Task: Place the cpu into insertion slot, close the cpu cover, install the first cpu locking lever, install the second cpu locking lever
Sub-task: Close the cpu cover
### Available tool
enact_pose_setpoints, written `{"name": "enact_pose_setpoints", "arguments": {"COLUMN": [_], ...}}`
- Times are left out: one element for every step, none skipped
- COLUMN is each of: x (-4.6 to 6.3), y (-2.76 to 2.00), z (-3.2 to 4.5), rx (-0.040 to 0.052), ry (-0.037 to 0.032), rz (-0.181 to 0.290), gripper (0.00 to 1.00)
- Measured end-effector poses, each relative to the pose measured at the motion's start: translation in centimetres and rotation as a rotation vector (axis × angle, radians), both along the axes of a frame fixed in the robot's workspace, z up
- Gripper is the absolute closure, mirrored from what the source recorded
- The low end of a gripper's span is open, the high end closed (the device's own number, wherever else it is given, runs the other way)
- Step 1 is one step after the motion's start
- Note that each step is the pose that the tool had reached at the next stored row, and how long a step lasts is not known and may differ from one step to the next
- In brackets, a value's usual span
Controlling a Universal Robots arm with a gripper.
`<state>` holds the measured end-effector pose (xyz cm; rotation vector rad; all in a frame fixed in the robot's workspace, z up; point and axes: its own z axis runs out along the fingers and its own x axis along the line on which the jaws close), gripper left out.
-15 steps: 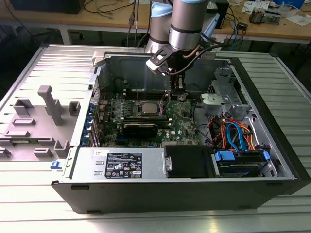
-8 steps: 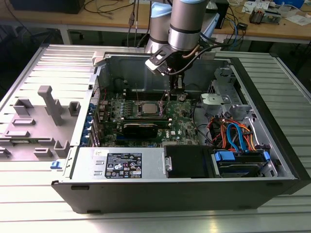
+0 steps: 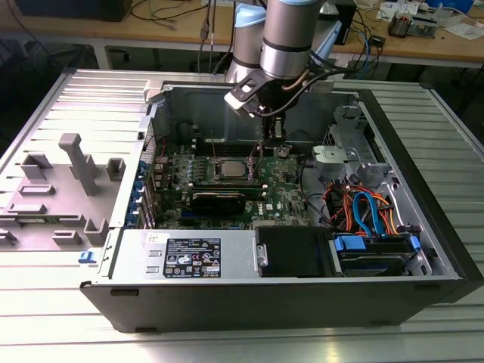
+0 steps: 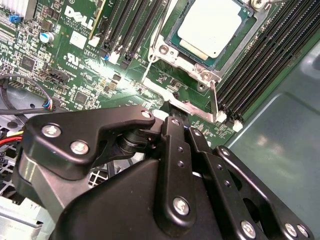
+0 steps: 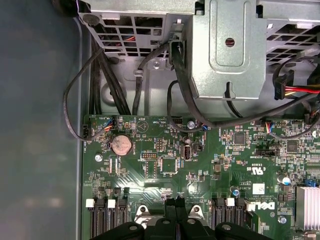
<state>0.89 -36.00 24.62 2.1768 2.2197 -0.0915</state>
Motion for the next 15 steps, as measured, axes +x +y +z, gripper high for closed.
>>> {"name": "enact_pose_setpoints", "arguments": {"x": [-0.03, -0.06, -0.11, -0.14, -0.17, -0.21, -0.26, -0.29, -0.33, -0.37, -0.44, -0.50, -0.55, -0.63, -0.73], "y": [0.00, 0.00, 0.00, 0.00, 0.00, 0.00, 0.00, 0.00, 0.00, 0.00, 0.00, 0.00, 0.00, 0.00, 0.00], "z": [0.00, 0.00, 0.00, 0.00, 0.00, 0.00, 0.00, 0.00, 0.00, 0.00, 0.00, 0.00, 0.00, 0.00, 0.00], "rx": [0.0000, 0.0000, 0.0001, 0.0001, 0.0000, 0.0000, 0.0000, 0.0000, 0.0000, 0.0000, 0.0000, 0.0001, 0.0000, 0.0000, 0.0001], "ry": [0.0008, 0.0013, 0.0022, 0.0030, 0.0038, 0.0045, 0.0056, 0.0062, 0.0071, 0.0083, 0.0105, 0.0122, 0.0139, 0.0165, 0.0193], "rz": [0.000, 0.000, 0.000, 0.000, 0.000, 0.000, 0.000, 0.000, 0.000, 0.000, 0.000, 0.000, 0.000, 0.000, 0.000], "gripper": [0.89, 0.89, 0.89, 0.89, 0.89, 0.89, 0.89, 0.89, 0.89, 0.89, 0.89, 0.89, 0.89, 0.89, 0.89]}}
